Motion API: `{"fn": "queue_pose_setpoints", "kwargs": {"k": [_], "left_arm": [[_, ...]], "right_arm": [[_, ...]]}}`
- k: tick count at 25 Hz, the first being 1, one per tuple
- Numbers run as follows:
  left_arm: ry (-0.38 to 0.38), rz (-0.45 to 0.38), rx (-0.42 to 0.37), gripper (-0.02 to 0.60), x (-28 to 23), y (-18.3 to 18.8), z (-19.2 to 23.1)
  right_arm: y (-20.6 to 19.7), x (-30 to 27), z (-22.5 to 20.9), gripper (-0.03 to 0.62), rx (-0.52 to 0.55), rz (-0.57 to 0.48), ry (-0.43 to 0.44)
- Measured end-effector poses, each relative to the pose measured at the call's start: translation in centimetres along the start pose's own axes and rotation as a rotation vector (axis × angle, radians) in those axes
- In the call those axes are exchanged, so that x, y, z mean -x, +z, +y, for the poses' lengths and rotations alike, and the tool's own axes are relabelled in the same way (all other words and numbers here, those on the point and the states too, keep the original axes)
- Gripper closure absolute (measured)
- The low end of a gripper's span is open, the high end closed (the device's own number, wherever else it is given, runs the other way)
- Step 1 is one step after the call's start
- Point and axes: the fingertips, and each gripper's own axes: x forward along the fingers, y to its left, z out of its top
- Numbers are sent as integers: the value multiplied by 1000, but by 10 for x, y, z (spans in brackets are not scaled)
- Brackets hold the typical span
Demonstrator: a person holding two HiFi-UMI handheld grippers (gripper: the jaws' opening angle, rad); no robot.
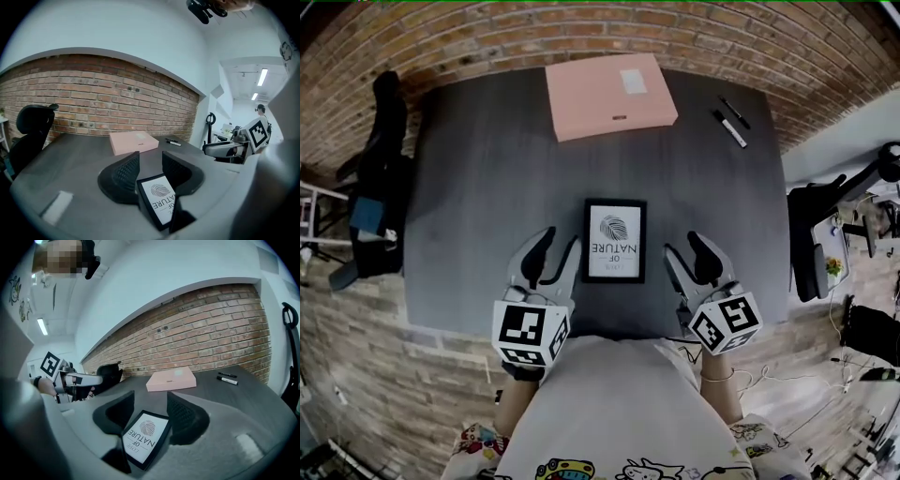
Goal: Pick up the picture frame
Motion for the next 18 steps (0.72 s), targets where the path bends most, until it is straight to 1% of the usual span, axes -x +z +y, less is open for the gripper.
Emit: {"fn": "queue_pose_setpoints", "kwargs": {"k": [6, 13, 18], "left_arm": [[-63, 40, 4, 426, -15, -8, -2], [-94, 86, 15, 425, -26, -20, -1], [-118, 125, 31, 423, -31, -34, -5]], "right_arm": [[-4, -6, -3, 379, -11, 16, -30], [-9, -14, -4, 379, -16, 44, -36], [-20, -18, -3, 381, -24, 79, -29]]}}
